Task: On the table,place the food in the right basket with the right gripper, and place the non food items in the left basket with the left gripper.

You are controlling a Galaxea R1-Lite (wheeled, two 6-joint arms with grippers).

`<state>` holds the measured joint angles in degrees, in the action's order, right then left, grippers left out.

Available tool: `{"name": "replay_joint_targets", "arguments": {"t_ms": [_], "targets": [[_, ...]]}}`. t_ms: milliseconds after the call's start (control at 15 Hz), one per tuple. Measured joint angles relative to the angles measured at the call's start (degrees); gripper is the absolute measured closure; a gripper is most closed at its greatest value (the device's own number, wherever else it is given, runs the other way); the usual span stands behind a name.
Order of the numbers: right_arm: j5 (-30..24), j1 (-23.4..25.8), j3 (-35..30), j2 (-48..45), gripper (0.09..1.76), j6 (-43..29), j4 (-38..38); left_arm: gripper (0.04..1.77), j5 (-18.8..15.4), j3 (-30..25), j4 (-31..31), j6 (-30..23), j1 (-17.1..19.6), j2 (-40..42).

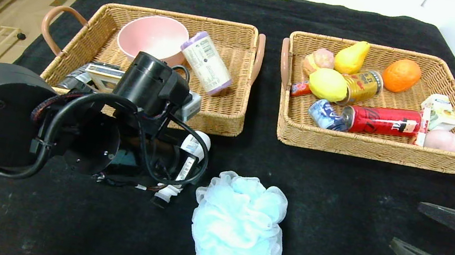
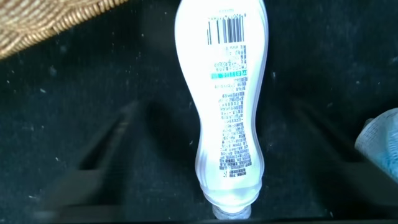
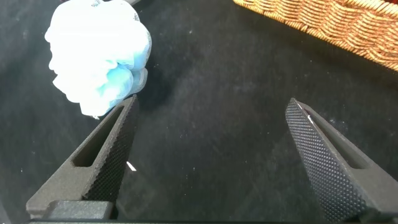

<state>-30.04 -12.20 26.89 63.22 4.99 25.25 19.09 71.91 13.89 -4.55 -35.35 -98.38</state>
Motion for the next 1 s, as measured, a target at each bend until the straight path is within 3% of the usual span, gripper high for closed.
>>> {"name": "replay_joint_targets", "arguments": {"t_ms": [133, 467, 1000], "targets": [[0.0, 0.0, 0.0, 0.1, 0.14, 0.1, 0.1, 0.62, -0.1, -0.1, 0.0, 0.0, 0.0, -0.1], [0.0, 0.4, -0.1, 0.2, 0.14, 0.0, 0.7, 1.22, -0.2, -0.2, 0.1, -0.1, 0.0, -0.2], [0.0, 0.4, -0.2, 0.2, 0.14, 0.0, 0.7, 1.22, -0.2, -0.2, 0.0, -0.4, 0.2, -0.4]]}}
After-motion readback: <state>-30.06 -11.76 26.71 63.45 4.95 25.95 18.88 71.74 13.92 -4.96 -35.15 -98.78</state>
